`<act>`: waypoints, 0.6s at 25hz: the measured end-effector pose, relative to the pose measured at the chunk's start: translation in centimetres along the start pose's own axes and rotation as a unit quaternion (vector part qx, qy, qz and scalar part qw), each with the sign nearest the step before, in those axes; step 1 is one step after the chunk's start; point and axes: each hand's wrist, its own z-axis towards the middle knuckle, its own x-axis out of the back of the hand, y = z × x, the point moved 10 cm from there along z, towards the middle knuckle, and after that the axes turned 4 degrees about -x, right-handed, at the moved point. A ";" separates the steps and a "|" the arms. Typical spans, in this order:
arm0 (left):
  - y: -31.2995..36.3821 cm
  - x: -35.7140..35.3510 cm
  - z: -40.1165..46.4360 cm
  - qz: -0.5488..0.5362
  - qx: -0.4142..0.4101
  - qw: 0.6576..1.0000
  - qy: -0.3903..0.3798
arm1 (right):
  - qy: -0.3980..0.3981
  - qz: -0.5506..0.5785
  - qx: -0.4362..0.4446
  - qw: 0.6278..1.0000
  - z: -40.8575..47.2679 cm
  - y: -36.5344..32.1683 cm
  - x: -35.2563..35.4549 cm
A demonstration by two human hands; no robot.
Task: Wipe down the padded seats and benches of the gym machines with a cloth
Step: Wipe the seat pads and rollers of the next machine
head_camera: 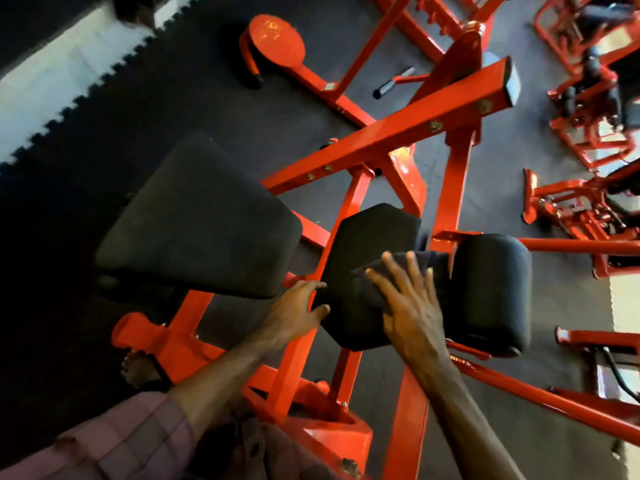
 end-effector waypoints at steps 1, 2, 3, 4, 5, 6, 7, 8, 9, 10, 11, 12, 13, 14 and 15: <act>1.1 -0.7 0.3 0.004 -0.013 1.000 -0.013 | 0.038 0.052 -0.057 0.996 0.1 1.7 1.6; 2.2 -1.3 0.6 0.008 -0.023 0.999 -0.024 | 0.061 0.117 -0.119 0.984 0.1 3.2 1.9; 3.1 -2.1 0.8 0.012 -0.025 0.999 -0.039 | 0.061 0.165 -0.176 0.968 0.0 4.1 1.2; 3.9 -2.8 1.1 0.014 -0.027 0.998 -0.048 | 0.038 0.177 -0.222 0.958 -0.4 4.0 -0.3; 4.5 -3.4 1.4 0.014 -0.025 0.998 -0.051 | -0.002 0.143 -0.240 0.960 -0.8 3.3 -2.4; 4.6 -3.9 1.7 0.015 -0.017 0.998 -0.054 | -0.037 0.102 -0.243 0.964 -1.4 2.9 -4.7; 4.4 -4.3 1.8 0.016 -0.008 0.998 -0.057 | -0.040 0.097 -0.246 0.964 -1.6 3.0 -6.0; 4.3 -4.5 1.8 0.016 -0.005 0.998 -0.060 | -0.027 0.122 -0.255 0.959 -1.3 3.8 -6.5; 4.0 -4.6 1.7 0.019 -0.009 0.998 -0.062 | -0.002 0.163 -0.262 0.951 -0.4 5.0 -6.3; 4.0 -4.7 1.5 0.025 -0.017 0.997 -0.065 | 0.023 0.196 -0.260 0.945 1.0 6.0 -5.9; 3.9 -4.8 1.4 0.030 -0.023 0.997 -0.068 | 0.051 0.220 -0.258 0.939 2.6 7.0 -5.4; 4.0 -5.0 1.3 0.034 -0.030 0.996 -0.072 | 0.075 0.234 -0.263 0.933 4.0 8.1 -5.1; 4.1 -5.0 1.2 0.036 -0.035 0.996 -0.070 | 0.088 0.243 -0.275 0.926 4.9 8.9 -5.1; 4.3 -4.9 1.1 0.037 -0.037 0.996 -0.066 | 0.090 0.245 -0.288 0.922 5.3 9.3 -5.3; 4.4 -4.7 1.1 0.037 -0.037 0.997 -0.063 | 0.091 0.238 -0.291 0.922 4.9 9.2 -5.2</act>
